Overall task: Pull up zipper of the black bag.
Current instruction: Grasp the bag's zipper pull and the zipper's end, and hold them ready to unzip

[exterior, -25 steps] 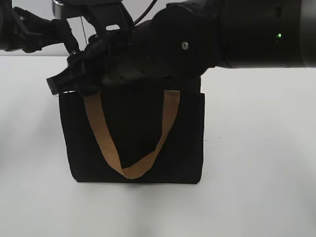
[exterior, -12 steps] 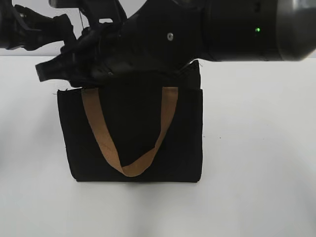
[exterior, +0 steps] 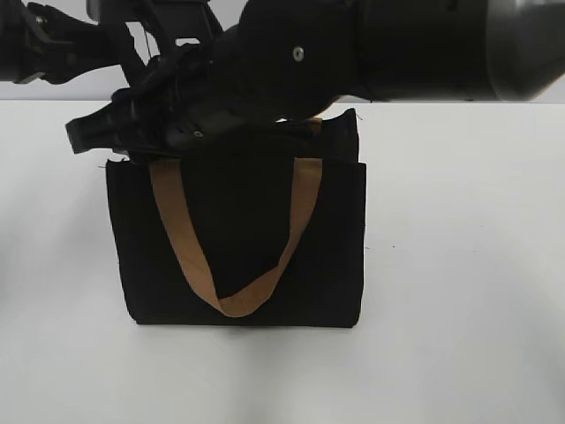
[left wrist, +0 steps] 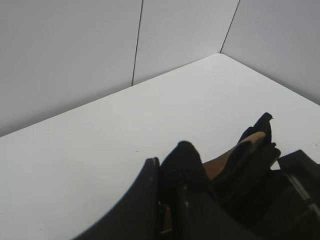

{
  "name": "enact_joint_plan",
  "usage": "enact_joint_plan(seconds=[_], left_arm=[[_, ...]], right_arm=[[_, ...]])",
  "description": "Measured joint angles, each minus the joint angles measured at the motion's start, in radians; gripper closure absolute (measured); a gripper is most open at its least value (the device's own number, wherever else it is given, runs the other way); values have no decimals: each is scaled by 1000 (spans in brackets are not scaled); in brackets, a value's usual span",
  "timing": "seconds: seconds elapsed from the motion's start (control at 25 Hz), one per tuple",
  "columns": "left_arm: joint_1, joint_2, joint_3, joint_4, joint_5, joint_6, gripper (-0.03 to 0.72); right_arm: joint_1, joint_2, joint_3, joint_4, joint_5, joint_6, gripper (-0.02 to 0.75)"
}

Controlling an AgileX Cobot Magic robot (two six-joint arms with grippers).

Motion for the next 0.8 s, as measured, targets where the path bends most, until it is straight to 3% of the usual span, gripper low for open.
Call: enact_joint_plan(seconds=[0.08,0.2,0.28,0.48,0.64,0.8], left_arm=[[0,0,0,-1,-9,0,666],[0,0,0,-1,-13,0,666],[0,0,0,2,-14,0,666],[0,0,0,77,12,-18,666],[0,0,0,197,75,-123,666],[1,0,0,217,133,-197,666]], right_arm=[[0,1,0,0,0,3,563],[0,1,0,0,0,15,714],[0,1,0,0,0,25,748],[-1,-1,-15,0,57,32,752],[-2,-18,-65,0,178,32,752],[-2,-25,-127,-10,324,32,752]])
